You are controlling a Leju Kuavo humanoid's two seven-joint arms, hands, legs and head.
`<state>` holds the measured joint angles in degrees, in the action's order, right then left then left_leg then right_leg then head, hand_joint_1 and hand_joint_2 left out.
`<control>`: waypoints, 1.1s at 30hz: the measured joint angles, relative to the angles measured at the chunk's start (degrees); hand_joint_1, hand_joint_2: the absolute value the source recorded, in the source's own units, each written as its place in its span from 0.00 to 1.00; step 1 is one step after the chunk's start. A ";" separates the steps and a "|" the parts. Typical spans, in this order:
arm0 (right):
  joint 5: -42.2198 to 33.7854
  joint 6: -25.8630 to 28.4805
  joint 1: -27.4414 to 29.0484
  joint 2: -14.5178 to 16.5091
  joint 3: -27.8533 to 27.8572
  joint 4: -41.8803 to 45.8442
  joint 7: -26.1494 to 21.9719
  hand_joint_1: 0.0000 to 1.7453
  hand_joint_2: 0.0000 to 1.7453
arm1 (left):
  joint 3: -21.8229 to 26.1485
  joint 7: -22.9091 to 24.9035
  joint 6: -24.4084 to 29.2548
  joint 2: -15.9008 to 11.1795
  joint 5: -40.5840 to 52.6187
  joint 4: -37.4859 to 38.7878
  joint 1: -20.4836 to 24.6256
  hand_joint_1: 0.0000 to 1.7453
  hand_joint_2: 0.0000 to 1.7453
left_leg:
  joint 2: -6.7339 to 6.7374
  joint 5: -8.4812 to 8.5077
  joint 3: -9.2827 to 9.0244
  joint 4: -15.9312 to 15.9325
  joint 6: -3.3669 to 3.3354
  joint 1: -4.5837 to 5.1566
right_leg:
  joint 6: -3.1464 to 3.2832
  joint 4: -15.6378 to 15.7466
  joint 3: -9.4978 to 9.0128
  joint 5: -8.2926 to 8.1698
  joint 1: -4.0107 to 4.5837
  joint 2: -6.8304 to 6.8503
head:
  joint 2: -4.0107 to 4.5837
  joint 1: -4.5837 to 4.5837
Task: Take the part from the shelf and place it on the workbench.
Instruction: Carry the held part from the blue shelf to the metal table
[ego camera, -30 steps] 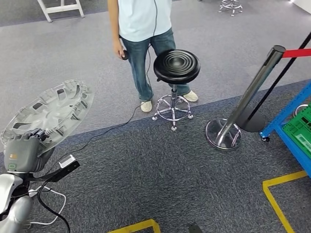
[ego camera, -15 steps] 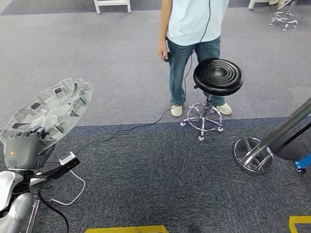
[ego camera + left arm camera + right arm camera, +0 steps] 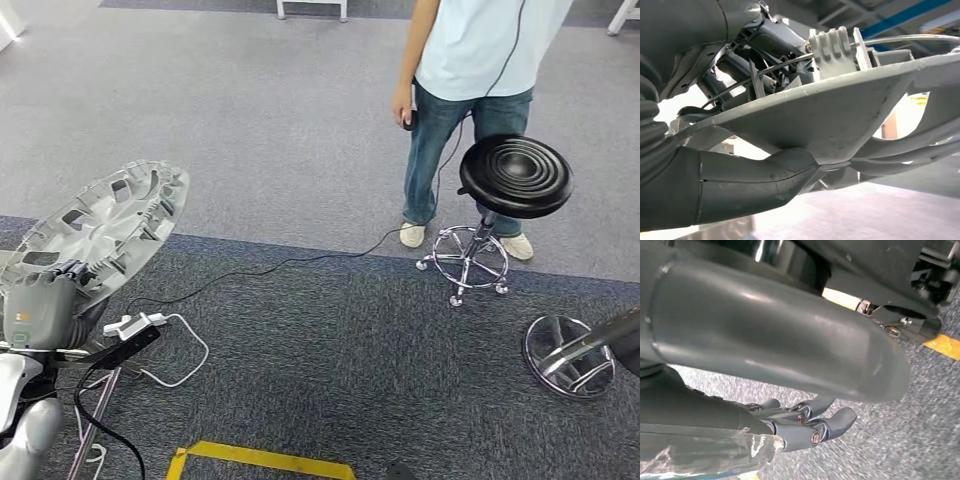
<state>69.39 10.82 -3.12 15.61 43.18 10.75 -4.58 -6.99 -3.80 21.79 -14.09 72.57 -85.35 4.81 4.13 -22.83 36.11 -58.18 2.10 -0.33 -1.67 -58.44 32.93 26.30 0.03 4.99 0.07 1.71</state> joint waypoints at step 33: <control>0.37 -0.98 -0.26 0.22 -0.52 0.00 1.04 0.00 0.00 | 8.15 -4.71 3.12 0.17 -4.05 -2.33 -0.12 1.00 1.00 | -3.25 -0.67 -0.95 1.14 -0.77 -0.37 | -0.47 0.44 -0.32 0.20 0.12 -1.85 | -0.01 -0.35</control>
<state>69.76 9.84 -3.38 15.83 42.65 10.75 -3.55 1.15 -8.51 24.91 -13.92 68.52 -87.68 4.69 0.88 -23.50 35.16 -57.04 1.33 -0.69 -2.13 -58.00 32.61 26.50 0.15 3.14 0.05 1.36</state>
